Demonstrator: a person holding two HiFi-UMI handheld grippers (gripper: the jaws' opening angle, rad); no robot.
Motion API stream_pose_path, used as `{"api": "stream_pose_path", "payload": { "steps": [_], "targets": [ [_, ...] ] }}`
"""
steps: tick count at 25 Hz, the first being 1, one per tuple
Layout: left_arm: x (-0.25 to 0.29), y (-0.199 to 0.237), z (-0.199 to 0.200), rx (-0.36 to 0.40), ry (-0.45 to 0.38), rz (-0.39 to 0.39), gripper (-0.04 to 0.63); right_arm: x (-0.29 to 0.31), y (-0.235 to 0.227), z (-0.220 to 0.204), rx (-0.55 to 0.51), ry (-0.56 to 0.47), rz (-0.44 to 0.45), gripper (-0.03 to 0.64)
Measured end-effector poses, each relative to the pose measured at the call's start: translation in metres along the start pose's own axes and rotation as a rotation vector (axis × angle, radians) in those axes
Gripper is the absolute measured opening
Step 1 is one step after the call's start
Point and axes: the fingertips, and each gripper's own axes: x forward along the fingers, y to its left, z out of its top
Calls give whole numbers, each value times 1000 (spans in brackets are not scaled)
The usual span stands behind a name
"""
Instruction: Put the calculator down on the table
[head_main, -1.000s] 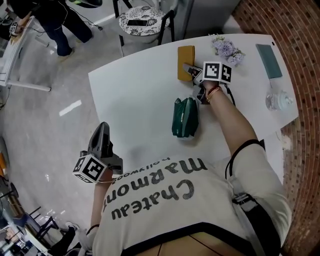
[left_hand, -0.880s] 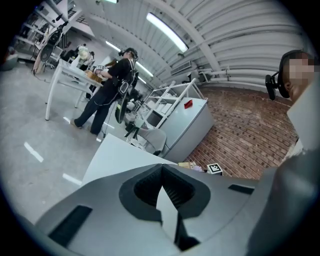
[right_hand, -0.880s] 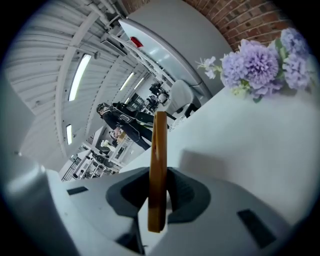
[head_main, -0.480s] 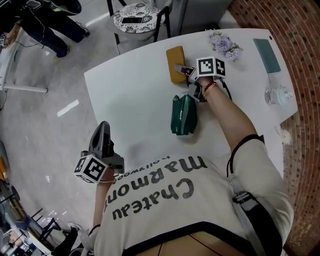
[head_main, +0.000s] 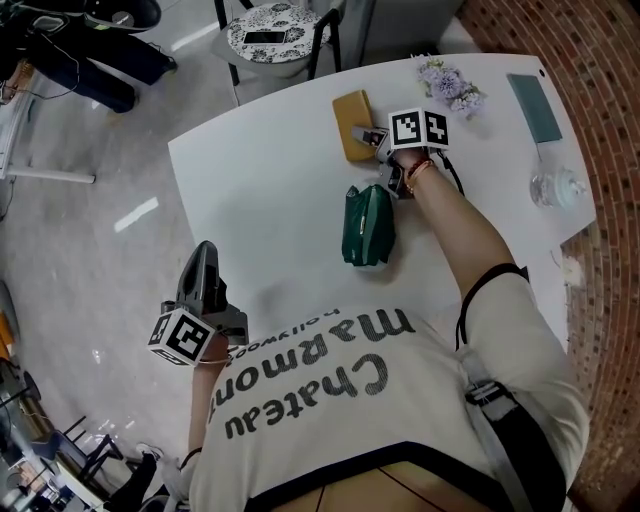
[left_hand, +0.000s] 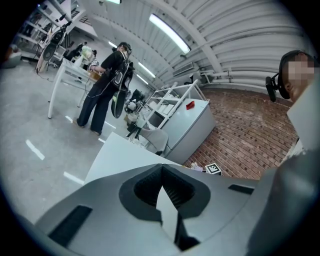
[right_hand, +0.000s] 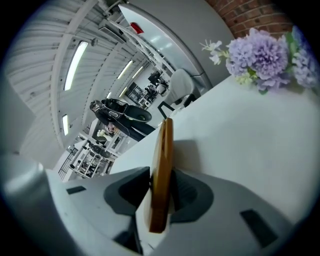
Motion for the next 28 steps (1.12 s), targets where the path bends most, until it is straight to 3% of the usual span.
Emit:
{"api": "stream_pose_path", "payload": {
  "steps": [10, 28],
  "targets": [
    [-7, -2, 0, -1, -7, 1, 2, -8, -13, 2, -111, -18, -142, 198],
    [-21, 2, 1, -13, -41, 1, 2, -16, -17, -3, -176, -4, -212, 216]
  ]
}}
